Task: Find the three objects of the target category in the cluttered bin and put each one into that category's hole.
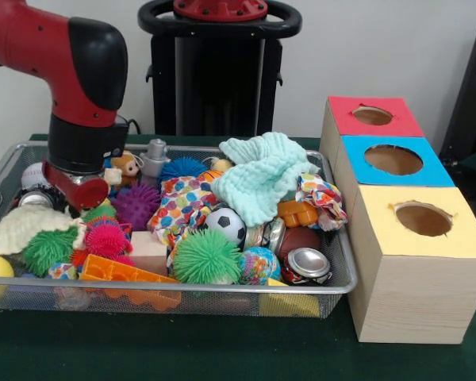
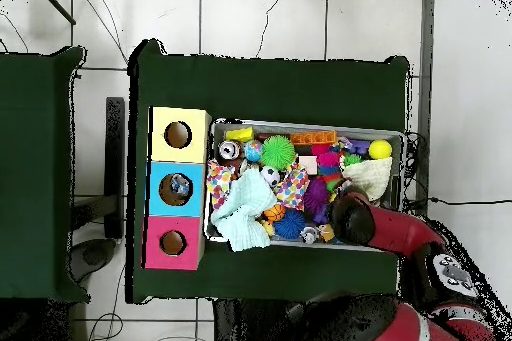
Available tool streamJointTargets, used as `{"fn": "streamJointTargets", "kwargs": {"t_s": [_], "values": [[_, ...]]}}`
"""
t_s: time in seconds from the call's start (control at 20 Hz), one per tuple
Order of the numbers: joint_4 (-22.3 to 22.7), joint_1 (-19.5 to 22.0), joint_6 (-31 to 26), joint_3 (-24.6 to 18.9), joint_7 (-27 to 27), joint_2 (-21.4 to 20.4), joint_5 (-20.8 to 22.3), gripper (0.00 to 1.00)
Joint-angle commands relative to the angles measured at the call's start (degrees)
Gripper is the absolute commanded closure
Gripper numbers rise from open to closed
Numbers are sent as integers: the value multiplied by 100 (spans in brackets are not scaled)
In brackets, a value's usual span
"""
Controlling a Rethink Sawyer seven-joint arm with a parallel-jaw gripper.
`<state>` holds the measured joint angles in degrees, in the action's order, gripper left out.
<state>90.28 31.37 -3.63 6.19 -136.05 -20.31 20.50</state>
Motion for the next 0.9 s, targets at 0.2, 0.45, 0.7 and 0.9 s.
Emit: {"fn": "streamJointTargets", "kwargs": {"t_s": [0.2,0.45,0.7,0.9], "values": [[1142,-1119,-668,-7,-883,-1020,-536,100],[1509,-1569,-752,121,-1140,-1308,-959,100],[1622,-1660,-404,48,-1149,-1134,-1273,100],[1758,-1685,-370,-16,-1074,-1123,-1461,100]]}}
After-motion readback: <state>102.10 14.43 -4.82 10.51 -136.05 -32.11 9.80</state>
